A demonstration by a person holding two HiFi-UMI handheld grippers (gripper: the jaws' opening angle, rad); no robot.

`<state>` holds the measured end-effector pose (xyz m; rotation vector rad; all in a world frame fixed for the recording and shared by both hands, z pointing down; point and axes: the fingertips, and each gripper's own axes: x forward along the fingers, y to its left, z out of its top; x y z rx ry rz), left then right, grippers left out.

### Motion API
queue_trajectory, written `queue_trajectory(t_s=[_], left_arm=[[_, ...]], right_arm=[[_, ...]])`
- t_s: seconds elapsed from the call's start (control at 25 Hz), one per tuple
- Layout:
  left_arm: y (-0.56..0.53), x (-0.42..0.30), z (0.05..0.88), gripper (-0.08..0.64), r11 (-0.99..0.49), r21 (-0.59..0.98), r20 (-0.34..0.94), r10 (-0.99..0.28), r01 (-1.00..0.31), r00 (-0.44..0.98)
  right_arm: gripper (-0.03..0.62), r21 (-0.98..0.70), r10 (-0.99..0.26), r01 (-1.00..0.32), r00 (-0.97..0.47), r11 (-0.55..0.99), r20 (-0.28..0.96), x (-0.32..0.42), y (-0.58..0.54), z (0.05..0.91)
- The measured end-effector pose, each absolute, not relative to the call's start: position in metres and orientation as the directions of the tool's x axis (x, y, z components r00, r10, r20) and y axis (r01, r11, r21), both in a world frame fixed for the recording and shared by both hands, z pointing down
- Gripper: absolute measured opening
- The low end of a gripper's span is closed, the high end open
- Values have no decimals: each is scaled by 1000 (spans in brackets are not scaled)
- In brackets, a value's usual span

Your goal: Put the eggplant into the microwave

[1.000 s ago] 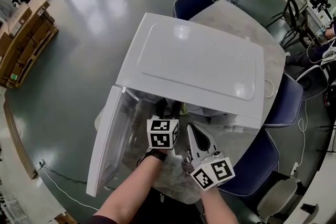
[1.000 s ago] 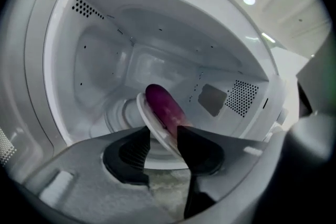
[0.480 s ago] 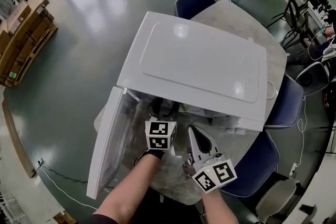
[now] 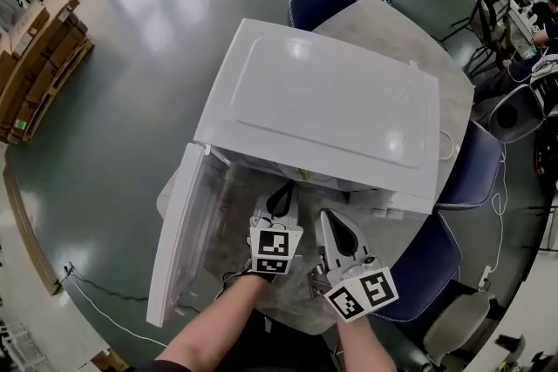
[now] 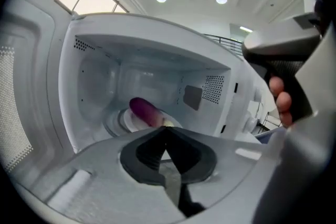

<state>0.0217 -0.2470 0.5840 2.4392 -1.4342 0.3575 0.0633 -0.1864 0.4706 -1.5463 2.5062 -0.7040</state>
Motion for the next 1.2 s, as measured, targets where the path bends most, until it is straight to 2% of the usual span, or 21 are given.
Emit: queue_trajectory(t_s=[0.32, 1.2], left_arm=[[-240, 48, 614, 8, -524, 146, 415, -738, -839, 533], [-282, 34, 609, 8, -464, 174, 428, -758, -869, 491]], right_arm=[[2, -450, -875, -823, -457, 347, 161, 67, -185, 484], [2, -437, -875, -834, -448, 335, 184, 71, -199, 490]])
